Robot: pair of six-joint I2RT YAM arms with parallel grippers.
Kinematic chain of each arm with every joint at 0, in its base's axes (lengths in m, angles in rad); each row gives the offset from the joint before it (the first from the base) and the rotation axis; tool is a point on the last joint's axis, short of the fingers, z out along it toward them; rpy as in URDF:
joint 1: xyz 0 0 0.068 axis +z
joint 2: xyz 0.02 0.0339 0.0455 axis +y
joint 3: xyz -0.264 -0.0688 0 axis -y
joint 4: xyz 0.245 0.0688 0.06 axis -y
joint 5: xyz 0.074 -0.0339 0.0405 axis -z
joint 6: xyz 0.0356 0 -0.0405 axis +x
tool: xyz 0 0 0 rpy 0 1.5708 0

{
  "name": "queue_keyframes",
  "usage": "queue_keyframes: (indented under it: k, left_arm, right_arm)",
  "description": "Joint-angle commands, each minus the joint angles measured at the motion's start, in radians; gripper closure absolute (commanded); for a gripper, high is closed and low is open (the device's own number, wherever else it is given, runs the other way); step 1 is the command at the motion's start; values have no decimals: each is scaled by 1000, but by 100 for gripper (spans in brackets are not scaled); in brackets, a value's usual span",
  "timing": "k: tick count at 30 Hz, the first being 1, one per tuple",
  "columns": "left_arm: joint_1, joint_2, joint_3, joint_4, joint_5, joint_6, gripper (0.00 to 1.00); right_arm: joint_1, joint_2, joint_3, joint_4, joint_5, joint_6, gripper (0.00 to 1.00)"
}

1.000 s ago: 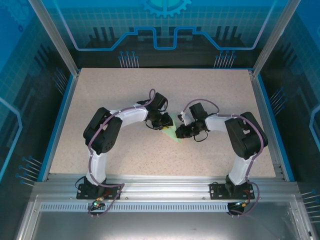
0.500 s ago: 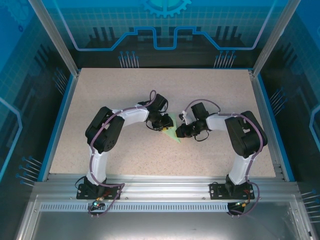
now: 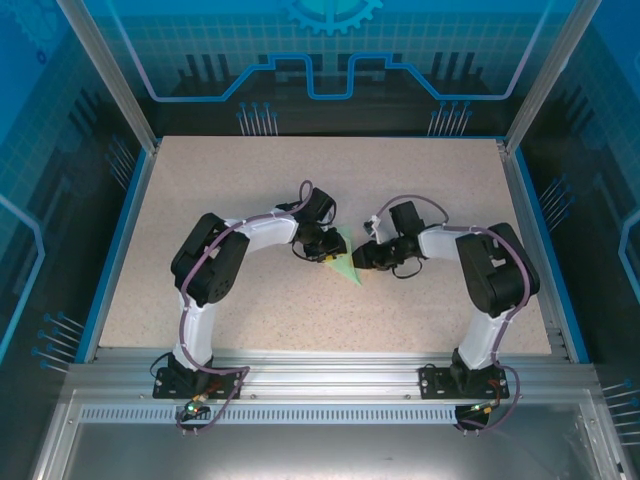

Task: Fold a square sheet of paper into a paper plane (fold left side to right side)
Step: Fourth fold the wing at the center of the table.

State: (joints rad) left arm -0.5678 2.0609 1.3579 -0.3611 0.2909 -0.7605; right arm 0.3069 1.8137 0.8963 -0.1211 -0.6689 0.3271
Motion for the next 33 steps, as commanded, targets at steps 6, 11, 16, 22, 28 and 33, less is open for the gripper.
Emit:
queue_keyframes:
  k: [6, 11, 16, 22, 28, 33]
  left_arm:
    - [-4, 11, -9, -15, -27, -5, 70]
    - [-4, 9, -13, -13, -28, -7, 70]
    - [-3, 5, -15, -14, -30, -6, 70]
    - [-4, 5, -16, -16, -30, -5, 70]
    - [-3, 4, -17, -15, -30, -5, 70]
    - [-4, 1, -22, -12, -30, -5, 70]
  right_arm:
    - [-54, 11, 36, 39, -83, 55, 58]
    - [-49, 57, 58, 60, -100, 72, 59]
    - [-32, 90, 79, 58, -102, 76, 62]
    - [-23, 111, 89, 63, -109, 78, 67]
    - [-11, 125, 99, 64, -116, 81, 76]
    - [-8, 126, 107, 56, -109, 75, 95]
